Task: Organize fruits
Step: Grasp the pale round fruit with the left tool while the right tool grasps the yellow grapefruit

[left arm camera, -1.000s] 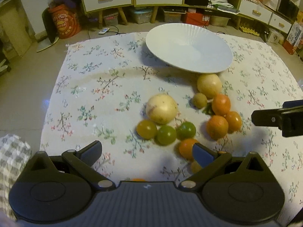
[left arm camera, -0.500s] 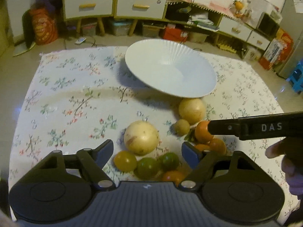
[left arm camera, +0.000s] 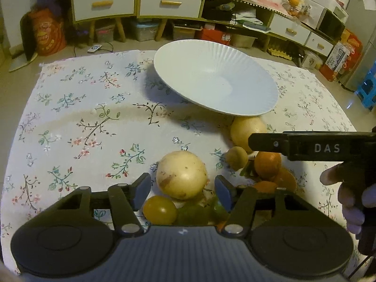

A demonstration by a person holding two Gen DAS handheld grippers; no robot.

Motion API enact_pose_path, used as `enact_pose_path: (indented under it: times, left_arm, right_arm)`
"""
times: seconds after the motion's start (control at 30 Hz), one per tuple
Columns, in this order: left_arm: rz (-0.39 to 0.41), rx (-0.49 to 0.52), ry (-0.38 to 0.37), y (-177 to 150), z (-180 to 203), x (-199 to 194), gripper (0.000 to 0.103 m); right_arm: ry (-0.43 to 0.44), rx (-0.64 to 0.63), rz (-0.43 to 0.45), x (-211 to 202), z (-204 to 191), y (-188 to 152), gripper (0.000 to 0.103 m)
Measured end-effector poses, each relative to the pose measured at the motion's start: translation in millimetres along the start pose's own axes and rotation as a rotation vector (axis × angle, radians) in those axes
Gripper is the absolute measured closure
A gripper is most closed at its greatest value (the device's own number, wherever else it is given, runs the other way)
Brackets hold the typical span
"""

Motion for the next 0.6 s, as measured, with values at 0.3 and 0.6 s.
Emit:
enact_pose_path:
  times: [0.3,0.6]
  left_arm:
    - [-0.003,0.003,0.013,1.0,1.8,6.5,0.061]
    - [-0.013,-0.003,0.01,2.3,0.1,12.3,0.062]
  right_arm:
    - [-0.027,-0.028,0.006,15.5,-0.2,-1.7,0.042]
    - [-0.035,-0.056,-0.001,20.4,-4.6,-1.8,0.056]
Point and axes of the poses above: each gripper's, at about its wrist camera, not at the fingertips, and x roughly the way its jaws point, z to its right, y to its top, the point moved 3 cm from there along x, roughly the way its jaws point, and after that the axes turned 2 degrees about z, right-handed, at the moved point
